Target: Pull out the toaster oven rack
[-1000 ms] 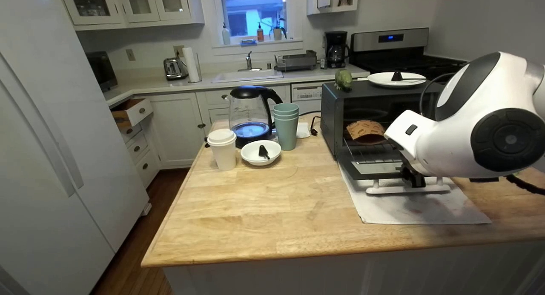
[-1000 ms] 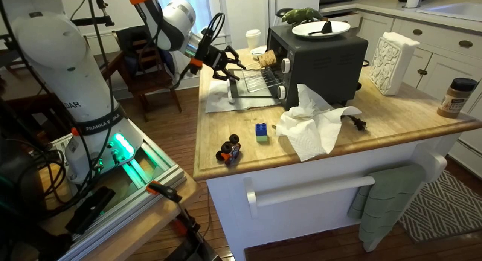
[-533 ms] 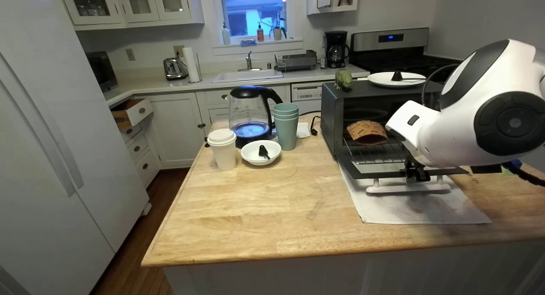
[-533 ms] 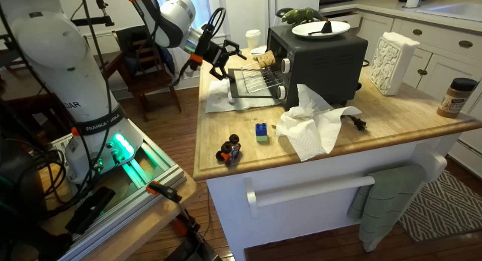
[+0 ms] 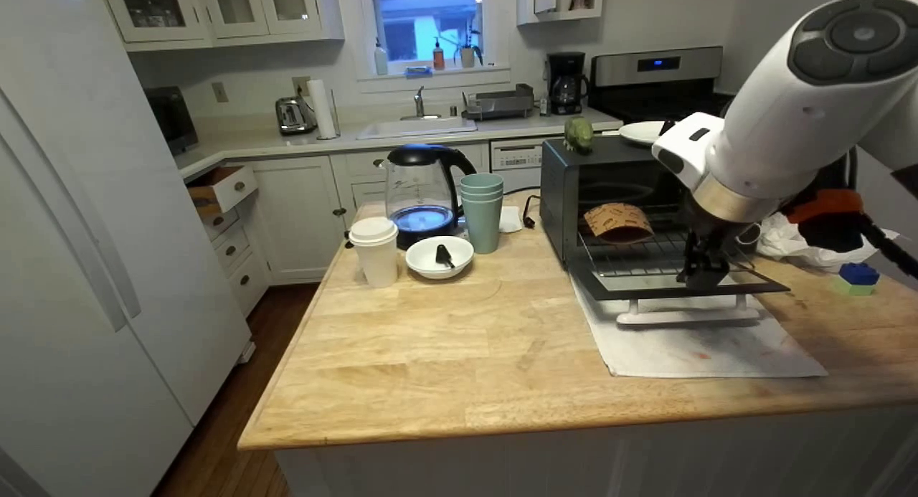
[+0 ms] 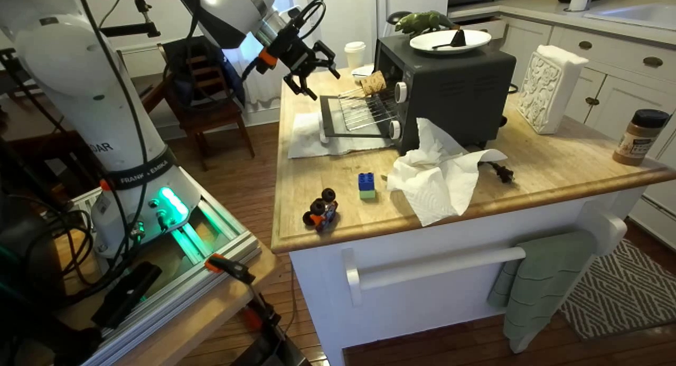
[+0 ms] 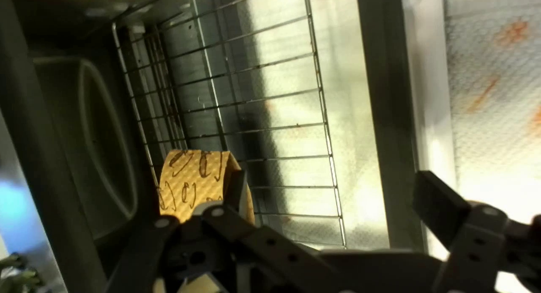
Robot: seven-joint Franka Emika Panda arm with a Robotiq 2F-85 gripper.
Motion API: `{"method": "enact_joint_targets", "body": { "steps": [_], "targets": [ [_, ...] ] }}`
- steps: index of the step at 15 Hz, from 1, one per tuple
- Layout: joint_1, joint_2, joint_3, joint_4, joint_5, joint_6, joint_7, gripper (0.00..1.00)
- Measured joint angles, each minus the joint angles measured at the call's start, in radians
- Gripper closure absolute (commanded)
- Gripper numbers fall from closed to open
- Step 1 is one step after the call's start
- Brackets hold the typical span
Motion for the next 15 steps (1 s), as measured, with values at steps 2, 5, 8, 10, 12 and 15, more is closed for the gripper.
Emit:
{"method": "enact_joint_targets", "body": {
  "steps": [2,5,8,10,12,15],
  "targets": [
    [-0.009,-0.013,-0.033,-0.009,0.160,0.027,-0.107,0.00],
    [-0.014,-0.013,-0.067,-0.012,0.405,0.065,-0.246,0.00],
    [0.020,-0.014,-0.100,-0.022,0.646,0.081,-0.347,0.00],
    [0.083,-0.017,-0.146,-0.036,0.806,0.083,-0.405,0.00],
    [0.175,-0.037,-0.209,-0.052,0.967,0.081,-0.455,0.00],
    [0.321,-0.133,-0.299,-0.055,1.211,0.024,-0.531,0.00]
  ]
}}
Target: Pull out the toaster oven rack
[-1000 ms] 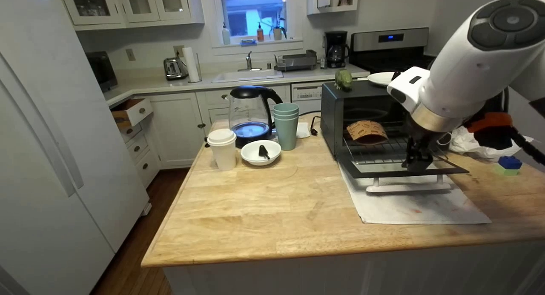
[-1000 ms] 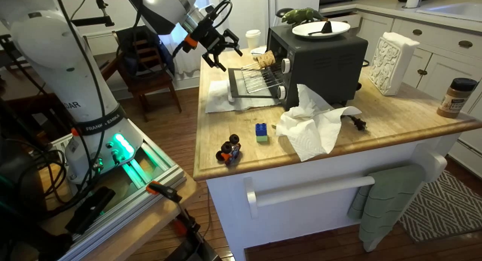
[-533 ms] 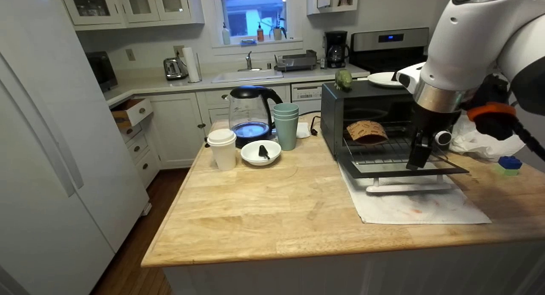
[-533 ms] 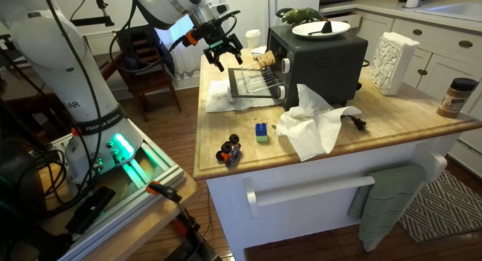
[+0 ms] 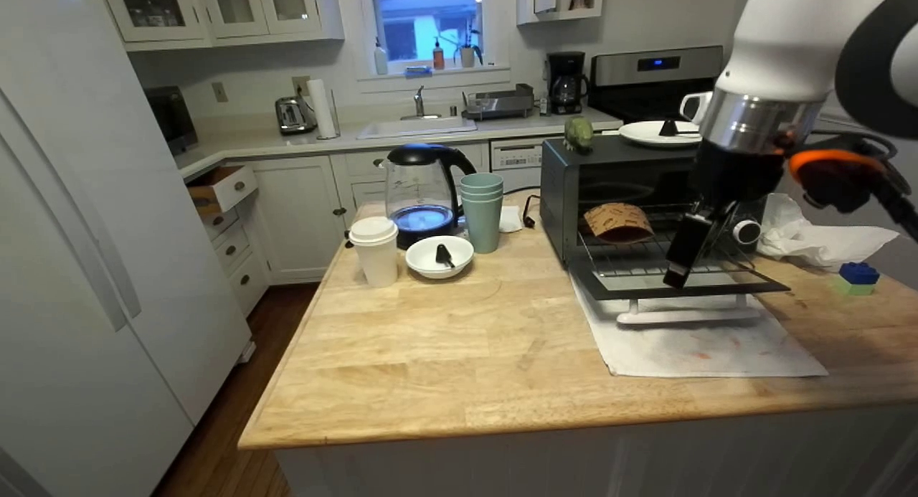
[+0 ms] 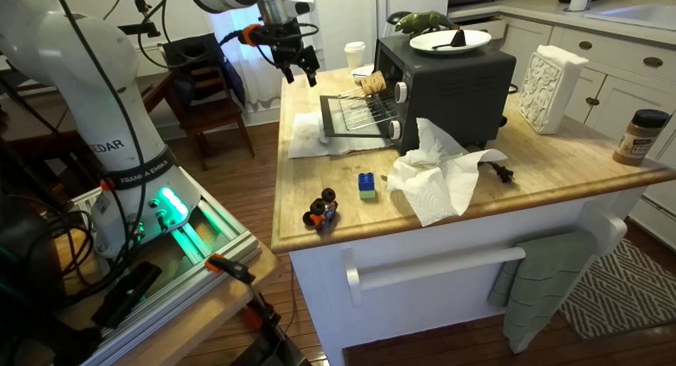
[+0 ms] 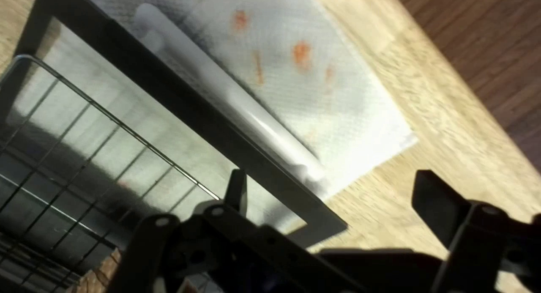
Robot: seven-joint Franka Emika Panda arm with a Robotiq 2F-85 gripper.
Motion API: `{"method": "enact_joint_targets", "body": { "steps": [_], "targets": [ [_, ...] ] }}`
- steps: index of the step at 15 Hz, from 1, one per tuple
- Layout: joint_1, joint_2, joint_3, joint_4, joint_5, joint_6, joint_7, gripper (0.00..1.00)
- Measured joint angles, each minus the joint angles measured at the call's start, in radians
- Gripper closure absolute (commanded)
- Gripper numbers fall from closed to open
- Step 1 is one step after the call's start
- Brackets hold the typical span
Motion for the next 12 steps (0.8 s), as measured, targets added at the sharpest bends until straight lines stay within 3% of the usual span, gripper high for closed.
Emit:
{"method": "enact_joint_targets", "body": {
  "steps": [3,8,12],
  "targets": [
    [-0.068,-0.107,0.090,0.043,0.134,-0.052,-0.022,0.00],
    [-0.246,-0.193,0.222,0.089,0.106,-0.070,0.021,0.00],
    [-0.267,-0.192,0.239,0.089,0.107,-0.069,0.020,0.00]
  ]
}}
